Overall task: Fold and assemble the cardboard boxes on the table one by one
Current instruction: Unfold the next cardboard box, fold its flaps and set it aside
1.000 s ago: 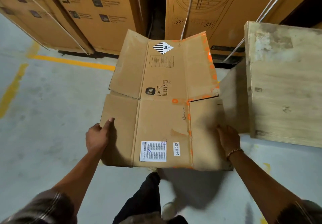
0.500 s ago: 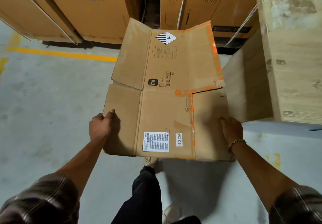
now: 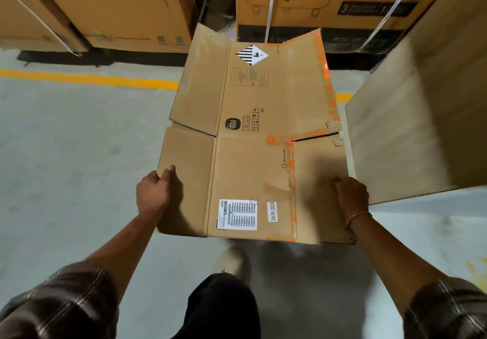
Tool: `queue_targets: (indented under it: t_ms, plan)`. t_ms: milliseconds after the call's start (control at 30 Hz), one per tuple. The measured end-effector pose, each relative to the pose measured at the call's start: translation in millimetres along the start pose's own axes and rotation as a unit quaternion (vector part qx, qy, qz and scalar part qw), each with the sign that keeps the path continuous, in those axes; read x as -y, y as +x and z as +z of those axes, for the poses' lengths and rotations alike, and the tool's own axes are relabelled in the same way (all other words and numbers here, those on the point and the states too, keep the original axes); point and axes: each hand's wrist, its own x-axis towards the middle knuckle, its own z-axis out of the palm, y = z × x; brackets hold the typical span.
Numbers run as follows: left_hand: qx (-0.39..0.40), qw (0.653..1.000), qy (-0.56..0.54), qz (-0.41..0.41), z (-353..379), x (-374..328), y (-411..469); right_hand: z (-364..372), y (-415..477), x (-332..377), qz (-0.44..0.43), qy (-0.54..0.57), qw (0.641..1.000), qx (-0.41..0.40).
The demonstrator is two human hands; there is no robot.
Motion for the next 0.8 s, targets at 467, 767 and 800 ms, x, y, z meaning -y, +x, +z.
queue_targets:
  t_ms: [467,767,800]
  plan:
    - [0.085,0.995,0.054,-0.011,109.7,99.8,86.6,114.5,90.4,-97.6,-0.006,-0.052,0.998,0.017]
    - [0.138,0.988,0.06,-0.034,127.7,110.6,112.3,149.1,117.4,-106.4,0.065,-0.06,0.991,0.101]
    - [0.131,0.989,0.07,-0.021,127.6,109.4,110.6,149.1,114.6,-105.1,0.045,-0.083,0.99,0.105]
